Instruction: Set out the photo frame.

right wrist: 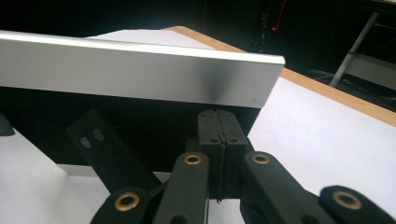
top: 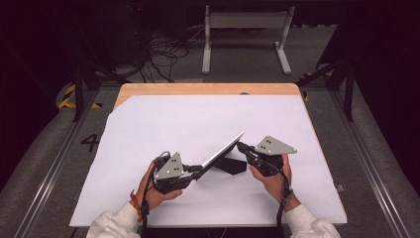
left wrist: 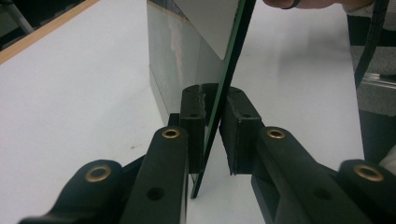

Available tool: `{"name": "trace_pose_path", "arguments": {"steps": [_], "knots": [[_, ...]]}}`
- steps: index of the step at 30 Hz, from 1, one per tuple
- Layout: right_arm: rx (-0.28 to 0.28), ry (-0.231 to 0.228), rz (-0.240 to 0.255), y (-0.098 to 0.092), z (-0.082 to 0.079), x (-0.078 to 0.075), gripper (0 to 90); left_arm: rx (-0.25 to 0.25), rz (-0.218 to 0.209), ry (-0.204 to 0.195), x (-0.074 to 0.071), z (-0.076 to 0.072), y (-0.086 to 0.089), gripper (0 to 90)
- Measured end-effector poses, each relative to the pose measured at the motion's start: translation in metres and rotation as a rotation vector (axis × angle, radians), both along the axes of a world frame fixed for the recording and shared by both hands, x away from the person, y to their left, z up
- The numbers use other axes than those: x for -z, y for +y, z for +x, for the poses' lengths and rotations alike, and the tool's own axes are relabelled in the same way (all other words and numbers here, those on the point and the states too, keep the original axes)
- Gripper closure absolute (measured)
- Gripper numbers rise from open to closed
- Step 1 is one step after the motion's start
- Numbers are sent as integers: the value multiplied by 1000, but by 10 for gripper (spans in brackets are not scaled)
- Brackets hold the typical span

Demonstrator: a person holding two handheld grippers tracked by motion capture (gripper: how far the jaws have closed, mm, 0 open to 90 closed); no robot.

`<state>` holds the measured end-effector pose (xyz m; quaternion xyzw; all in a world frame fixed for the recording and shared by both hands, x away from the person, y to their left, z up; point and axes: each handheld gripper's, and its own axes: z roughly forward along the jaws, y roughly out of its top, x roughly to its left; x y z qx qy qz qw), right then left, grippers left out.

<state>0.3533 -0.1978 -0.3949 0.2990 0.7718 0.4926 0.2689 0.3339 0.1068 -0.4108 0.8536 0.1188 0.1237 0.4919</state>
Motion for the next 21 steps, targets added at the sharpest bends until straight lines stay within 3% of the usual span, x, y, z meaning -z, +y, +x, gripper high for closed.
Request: {"name": "trace_pose_path", "arguments": {"steps": [21], "knots": [[-34,14,-4,14,2,-1,900,37,23,-15,-4,-11,-14,757]]}}
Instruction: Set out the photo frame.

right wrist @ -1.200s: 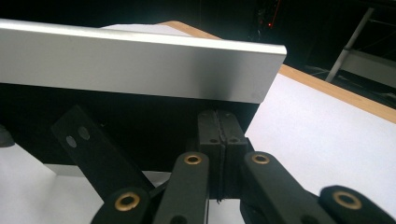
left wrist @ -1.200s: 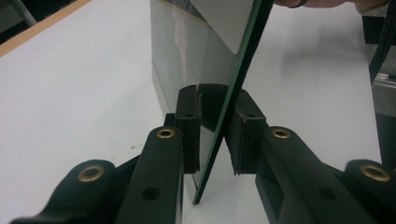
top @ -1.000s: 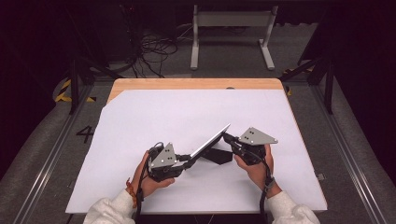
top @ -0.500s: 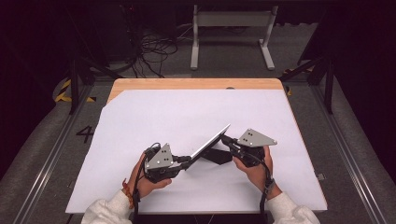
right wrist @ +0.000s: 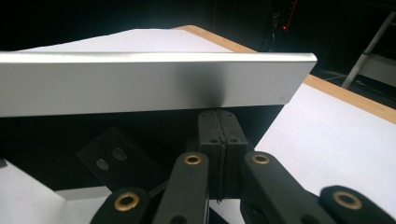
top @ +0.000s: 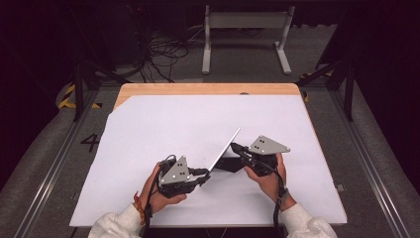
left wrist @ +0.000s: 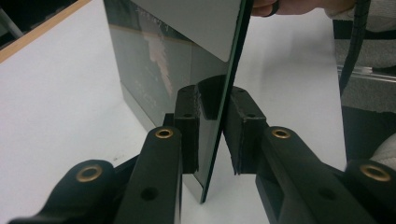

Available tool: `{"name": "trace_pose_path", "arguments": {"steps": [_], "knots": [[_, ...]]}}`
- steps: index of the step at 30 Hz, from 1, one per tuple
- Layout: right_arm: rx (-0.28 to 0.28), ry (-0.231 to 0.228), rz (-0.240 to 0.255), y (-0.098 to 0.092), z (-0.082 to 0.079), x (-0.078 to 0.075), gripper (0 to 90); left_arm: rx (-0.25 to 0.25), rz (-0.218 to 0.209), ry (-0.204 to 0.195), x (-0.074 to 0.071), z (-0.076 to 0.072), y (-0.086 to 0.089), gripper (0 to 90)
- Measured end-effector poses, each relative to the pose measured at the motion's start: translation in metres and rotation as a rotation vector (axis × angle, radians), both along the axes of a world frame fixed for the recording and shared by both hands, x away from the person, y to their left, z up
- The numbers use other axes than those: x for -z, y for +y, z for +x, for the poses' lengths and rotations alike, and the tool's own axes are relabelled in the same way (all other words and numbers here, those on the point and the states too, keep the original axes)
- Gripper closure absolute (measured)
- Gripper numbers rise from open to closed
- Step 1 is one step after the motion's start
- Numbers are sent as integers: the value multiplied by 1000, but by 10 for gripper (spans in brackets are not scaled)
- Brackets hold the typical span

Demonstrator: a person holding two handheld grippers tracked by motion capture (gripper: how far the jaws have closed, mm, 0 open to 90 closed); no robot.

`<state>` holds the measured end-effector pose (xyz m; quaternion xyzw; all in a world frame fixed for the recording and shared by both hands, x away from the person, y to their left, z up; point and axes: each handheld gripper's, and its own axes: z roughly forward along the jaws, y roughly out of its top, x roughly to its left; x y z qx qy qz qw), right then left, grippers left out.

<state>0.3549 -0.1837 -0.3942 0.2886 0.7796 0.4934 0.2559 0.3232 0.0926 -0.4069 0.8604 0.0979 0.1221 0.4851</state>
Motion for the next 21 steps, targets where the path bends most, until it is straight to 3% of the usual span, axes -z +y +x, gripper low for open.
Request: {"name": "trace_pose_path", "arguments": {"steps": [14,21], "knots": [[-16,-5,-10,9,-1,-1,900,18,4,1,-1,-5,-6,731],[-39,-8,-20,6,-5,-4,896,12,8,-11,-3,-7,5,708]]}}
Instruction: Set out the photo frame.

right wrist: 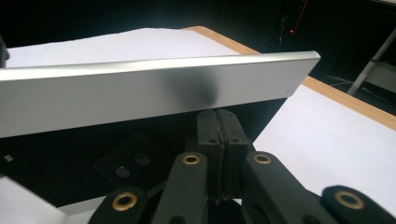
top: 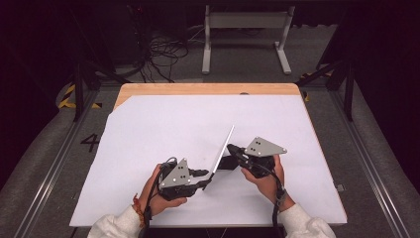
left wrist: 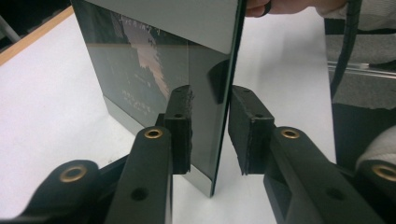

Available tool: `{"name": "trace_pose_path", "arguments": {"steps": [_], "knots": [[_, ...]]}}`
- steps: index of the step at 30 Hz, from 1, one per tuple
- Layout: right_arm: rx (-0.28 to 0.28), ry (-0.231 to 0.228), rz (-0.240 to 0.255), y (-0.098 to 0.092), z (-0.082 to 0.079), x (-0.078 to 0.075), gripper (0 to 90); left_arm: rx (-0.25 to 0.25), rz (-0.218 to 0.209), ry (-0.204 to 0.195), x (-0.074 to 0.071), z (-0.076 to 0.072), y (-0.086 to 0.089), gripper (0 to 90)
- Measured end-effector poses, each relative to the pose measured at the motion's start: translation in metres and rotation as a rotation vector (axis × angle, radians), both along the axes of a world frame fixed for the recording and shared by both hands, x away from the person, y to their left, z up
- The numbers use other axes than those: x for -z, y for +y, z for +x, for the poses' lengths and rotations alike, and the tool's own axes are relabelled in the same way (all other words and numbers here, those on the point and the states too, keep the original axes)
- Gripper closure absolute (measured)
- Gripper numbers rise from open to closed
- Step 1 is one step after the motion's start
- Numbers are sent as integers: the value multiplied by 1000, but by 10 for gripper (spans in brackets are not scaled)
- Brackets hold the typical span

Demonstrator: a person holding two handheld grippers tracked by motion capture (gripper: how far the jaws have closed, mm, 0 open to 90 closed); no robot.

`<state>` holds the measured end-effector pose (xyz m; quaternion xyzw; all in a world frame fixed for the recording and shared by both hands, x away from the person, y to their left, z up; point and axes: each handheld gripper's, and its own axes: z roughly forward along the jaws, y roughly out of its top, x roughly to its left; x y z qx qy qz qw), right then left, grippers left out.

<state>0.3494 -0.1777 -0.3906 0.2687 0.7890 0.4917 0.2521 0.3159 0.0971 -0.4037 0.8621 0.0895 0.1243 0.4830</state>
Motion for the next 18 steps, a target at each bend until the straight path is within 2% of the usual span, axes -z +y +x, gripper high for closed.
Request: {"name": "trace_pose_path", "arguments": {"steps": [7,12,18], "knots": [[6,4,6,-10,-3,-4,899,-15,-10,15,2,-1,12,800],[6,-11,11,-6,-2,-5,900,4,2,16,5,0,3,809],[-9,1,-4,0,3,-1,900,6,1,33,9,2,-1,834]]}}
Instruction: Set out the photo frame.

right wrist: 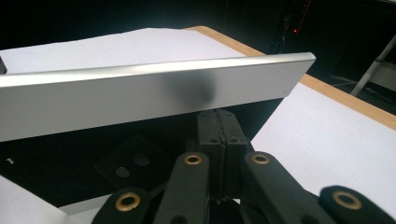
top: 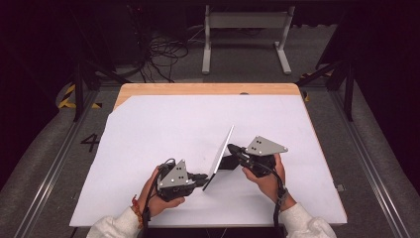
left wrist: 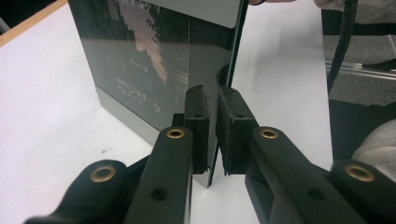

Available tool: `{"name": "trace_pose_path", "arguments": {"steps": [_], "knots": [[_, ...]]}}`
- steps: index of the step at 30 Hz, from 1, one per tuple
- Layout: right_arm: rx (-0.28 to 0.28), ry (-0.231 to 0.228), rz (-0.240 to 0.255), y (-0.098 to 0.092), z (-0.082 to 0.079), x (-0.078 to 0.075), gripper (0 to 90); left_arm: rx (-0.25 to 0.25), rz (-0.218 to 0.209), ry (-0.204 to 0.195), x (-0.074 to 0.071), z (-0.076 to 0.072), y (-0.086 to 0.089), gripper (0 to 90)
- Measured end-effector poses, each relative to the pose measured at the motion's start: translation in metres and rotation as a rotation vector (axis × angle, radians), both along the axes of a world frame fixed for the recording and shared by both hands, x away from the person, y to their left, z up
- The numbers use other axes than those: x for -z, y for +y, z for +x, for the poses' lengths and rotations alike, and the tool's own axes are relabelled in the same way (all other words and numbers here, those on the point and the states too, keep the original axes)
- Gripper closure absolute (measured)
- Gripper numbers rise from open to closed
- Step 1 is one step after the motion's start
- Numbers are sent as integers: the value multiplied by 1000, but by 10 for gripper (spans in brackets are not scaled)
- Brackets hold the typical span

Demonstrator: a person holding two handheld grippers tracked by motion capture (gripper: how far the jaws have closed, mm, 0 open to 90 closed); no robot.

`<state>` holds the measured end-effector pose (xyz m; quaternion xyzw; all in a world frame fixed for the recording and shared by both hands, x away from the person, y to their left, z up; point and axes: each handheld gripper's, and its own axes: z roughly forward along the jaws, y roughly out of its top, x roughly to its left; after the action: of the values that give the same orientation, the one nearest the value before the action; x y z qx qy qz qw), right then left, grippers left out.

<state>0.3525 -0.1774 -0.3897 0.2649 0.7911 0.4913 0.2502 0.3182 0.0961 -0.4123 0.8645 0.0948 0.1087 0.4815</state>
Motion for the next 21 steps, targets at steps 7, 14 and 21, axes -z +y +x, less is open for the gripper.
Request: {"name": "trace_pose_path", "arguments": {"steps": [7,14,21], "knots": [[-12,-11,3,4,0,2,900,5,-12,9,2,0,-4,848],[-22,-45,-9,10,-4,1,900,25,-7,10,3,-3,-12,839],[-31,-42,-6,11,-4,2,900,32,-10,8,5,-3,-18,831]]}}
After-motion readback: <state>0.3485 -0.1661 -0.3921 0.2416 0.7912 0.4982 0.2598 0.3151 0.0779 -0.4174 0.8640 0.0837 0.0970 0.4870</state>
